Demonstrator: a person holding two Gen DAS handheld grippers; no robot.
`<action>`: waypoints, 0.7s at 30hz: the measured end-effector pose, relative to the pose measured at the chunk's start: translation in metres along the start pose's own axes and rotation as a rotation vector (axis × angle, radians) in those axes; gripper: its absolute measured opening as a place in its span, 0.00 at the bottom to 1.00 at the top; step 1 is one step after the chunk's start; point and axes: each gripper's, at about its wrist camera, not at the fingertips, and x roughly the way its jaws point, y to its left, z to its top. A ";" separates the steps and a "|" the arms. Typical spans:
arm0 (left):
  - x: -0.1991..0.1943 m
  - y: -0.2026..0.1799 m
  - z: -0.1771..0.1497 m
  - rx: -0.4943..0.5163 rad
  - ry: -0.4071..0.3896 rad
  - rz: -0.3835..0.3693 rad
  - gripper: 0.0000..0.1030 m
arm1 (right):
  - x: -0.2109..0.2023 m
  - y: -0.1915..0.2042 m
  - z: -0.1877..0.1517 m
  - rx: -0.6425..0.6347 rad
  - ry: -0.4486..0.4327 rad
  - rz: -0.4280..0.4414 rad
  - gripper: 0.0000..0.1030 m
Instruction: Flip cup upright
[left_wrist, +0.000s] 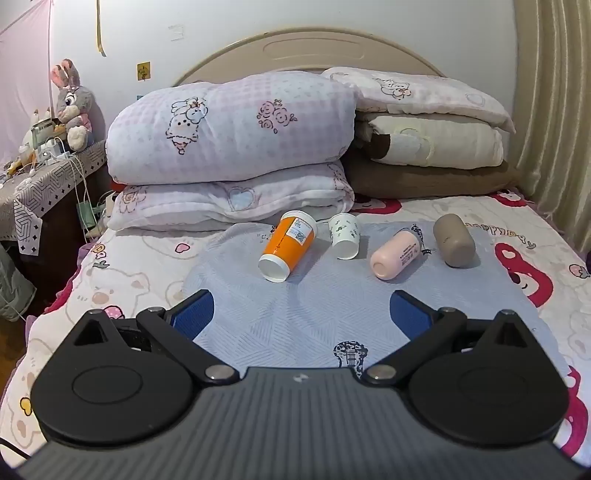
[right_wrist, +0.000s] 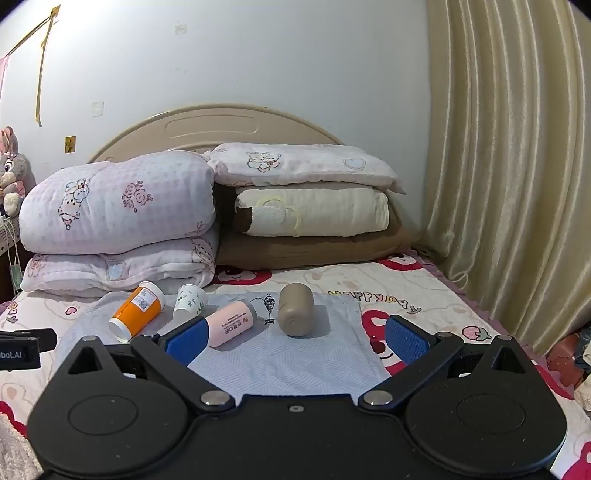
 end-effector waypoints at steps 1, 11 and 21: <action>0.000 0.000 0.000 0.002 0.001 0.004 1.00 | 0.000 0.000 0.000 0.000 0.003 0.000 1.00; -0.003 -0.010 0.005 -0.011 0.013 -0.015 1.00 | 0.001 -0.005 0.001 0.000 0.014 -0.001 1.00; -0.004 0.003 0.002 -0.031 0.015 -0.010 1.00 | -0.003 -0.004 0.001 -0.012 0.009 -0.010 1.00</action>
